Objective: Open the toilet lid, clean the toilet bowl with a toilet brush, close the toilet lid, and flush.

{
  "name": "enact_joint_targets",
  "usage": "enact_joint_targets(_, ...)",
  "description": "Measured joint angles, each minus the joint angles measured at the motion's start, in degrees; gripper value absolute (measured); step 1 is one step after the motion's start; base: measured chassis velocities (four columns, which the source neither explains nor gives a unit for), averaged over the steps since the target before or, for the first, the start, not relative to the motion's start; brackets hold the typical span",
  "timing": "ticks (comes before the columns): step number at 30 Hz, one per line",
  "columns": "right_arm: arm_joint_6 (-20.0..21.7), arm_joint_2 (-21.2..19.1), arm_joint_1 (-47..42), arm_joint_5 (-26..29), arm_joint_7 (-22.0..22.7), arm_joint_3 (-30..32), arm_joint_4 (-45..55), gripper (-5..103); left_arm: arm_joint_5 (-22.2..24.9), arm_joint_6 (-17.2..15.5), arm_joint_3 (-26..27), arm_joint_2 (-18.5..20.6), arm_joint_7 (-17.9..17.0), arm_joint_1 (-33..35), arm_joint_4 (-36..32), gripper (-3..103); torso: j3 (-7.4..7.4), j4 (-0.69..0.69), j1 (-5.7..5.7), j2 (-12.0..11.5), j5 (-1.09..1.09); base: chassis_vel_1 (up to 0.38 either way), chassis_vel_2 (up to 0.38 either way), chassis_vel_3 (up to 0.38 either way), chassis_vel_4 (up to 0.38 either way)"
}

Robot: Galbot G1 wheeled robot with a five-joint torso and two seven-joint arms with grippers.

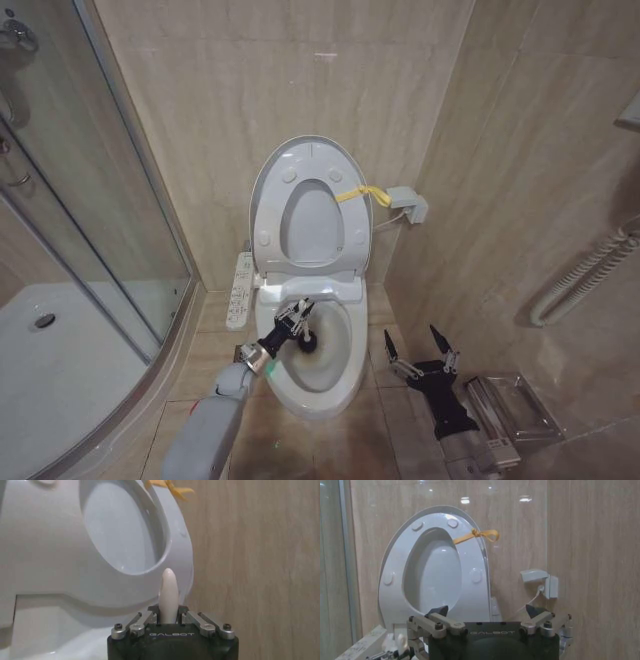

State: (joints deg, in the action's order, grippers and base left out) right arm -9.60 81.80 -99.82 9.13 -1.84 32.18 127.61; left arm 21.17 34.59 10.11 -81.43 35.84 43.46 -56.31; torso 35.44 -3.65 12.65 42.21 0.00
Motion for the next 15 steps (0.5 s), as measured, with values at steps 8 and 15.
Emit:
enact_joint_targets(8, 0.0, 0.0, 0.0, 0.0, 0.0, 0.0, 0.0, 100, -1.5, -0.6, -0.2, -0.8, -1.3, -0.9, 0.7, 22, 0.00, -0.01, 0.00, 0.0, 0.00, 0.000, 0.000, 0.000, 0.000)
enact_joint_targets(15, 0.0, 0.0, 0.0, 0.0, 0.0, 0.0, 0.0, 100, -0.9, 0.7, 1.0, 0.0, -1.5, -0.1, -1.9, 22, 0.00, 0.00, 0.00, 0.0, 0.00, 0.000, 0.000, 0.000, 0.000)
